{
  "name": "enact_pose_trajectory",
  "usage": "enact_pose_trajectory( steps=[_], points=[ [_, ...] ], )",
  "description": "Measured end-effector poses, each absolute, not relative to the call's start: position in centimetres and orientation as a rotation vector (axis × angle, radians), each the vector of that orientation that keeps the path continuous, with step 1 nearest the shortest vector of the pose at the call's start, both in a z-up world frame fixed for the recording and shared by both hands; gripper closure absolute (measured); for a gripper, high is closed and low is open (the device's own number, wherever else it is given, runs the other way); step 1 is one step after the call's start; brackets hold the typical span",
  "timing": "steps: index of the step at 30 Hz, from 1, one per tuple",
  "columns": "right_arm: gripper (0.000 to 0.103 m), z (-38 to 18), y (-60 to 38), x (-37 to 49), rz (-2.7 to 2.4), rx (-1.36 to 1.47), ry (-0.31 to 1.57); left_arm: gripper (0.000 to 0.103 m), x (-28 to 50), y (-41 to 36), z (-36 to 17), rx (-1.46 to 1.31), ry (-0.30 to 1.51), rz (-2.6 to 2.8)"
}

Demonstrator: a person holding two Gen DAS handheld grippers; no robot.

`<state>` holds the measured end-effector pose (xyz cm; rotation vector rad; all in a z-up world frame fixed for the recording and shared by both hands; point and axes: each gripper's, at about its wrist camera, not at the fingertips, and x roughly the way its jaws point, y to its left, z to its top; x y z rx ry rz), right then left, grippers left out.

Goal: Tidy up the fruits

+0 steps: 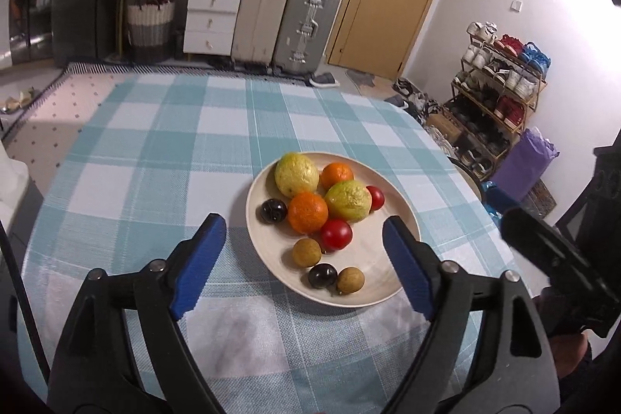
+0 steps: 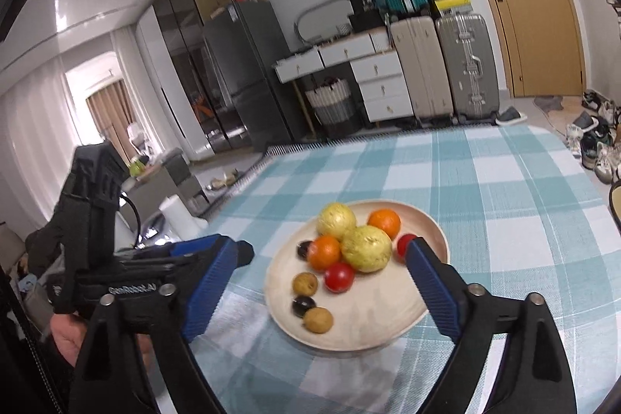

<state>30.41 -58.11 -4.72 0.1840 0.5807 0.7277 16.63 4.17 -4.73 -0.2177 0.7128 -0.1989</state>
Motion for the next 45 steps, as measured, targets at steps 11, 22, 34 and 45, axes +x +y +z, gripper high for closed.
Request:
enact_pose_trajectory(
  steps=[11,22,34,45],
  points=[
    [0.001,-2.0,-59.7,26.6,0.702,0.199,0.445,0.002,12.2,3.7,-2.5,-0.18,0.63,-0.135],
    [0.0,-1.2,-60.6,23.7,0.678,0.184,0.356,0.001,7.8,4.1,-1.7,-0.17,0.512,-0.089],
    [0.0,-1.7,-61.2,21.9,0.628,0.143,0.292,0.001,5.1,5.2,-2.3,-0.137,0.408,0.007],
    [0.0,-3.5,-61.9,21.4,0.562,0.096,0.272,0.001,5.2,6.1,-5.5,-0.11,0.385,0.068]
  ],
)
